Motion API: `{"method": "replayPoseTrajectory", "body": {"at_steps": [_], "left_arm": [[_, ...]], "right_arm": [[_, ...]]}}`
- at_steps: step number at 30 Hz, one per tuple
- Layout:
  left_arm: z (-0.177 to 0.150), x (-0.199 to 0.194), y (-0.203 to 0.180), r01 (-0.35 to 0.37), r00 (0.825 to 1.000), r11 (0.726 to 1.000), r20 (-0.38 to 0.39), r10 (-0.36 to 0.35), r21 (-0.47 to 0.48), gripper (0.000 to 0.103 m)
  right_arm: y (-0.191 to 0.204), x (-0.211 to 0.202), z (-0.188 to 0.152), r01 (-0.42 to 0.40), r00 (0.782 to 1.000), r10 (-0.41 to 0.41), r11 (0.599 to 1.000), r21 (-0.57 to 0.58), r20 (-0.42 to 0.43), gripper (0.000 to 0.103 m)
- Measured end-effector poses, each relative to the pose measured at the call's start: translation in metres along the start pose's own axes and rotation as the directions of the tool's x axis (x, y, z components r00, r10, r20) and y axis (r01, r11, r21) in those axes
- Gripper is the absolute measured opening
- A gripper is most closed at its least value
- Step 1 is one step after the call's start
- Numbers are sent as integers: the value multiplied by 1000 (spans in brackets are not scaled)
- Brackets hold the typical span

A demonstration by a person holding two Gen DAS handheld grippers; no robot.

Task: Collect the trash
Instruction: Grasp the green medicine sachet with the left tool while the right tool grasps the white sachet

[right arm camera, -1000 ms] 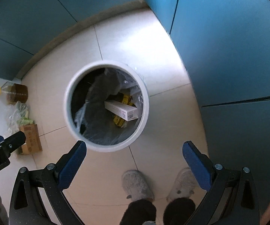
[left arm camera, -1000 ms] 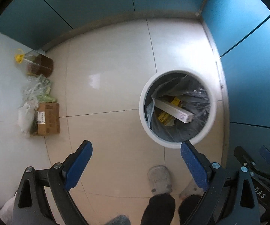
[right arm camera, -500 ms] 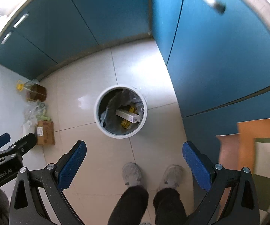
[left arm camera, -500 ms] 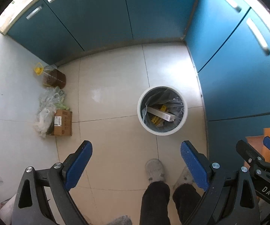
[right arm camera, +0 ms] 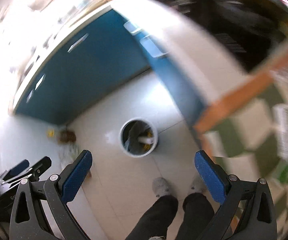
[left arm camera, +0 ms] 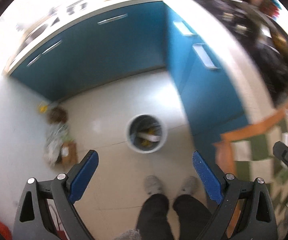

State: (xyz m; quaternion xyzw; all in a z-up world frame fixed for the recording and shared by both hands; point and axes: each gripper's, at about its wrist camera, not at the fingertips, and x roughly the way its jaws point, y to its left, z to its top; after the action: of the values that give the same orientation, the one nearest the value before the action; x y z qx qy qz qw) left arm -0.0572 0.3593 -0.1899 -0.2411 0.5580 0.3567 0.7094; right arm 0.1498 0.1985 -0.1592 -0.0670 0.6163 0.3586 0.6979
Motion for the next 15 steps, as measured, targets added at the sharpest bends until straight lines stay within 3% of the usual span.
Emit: {"method": "replayPoseTrajectory", "body": {"at_steps": [4, 7, 8, 10, 13, 14, 15], "left_arm": [[3, -10, -122, 148, 989, 975, -48, -142, 168, 96], [-8, 1, -206, 274, 958, 924, -157, -239, 266, 96], [-16, 9, -239, 314, 943, 898, -207, -259, 308, 96], [-31, 26, -291, 369, 918, 850, -293, -268, 376, 96], [-54, 47, -337, 387, 904, 809, -353, -240, 441, 95], [-60, 54, -349, 386, 904, 800, -363, -227, 459, 91], [-65, 60, -357, 378, 907, 792, -362, -215, 479, 80]], "right_arm": [[-122, -71, -2, 93, 989, -116, 971, 218, 94, 103], [-212, -103, -26, 146, 975, -199, 910, 389, 99, 103], [-251, -109, -42, 177, 966, -243, 872, 457, 89, 103], [-304, -119, -66, 210, 955, -290, 808, 551, 61, 103], [-363, -122, -107, 247, 945, -326, 720, 648, 3, 103], [-379, -117, -119, 252, 945, -328, 701, 668, -12, 103], [-392, -113, -129, 257, 946, -324, 688, 679, -31, 103]]}}
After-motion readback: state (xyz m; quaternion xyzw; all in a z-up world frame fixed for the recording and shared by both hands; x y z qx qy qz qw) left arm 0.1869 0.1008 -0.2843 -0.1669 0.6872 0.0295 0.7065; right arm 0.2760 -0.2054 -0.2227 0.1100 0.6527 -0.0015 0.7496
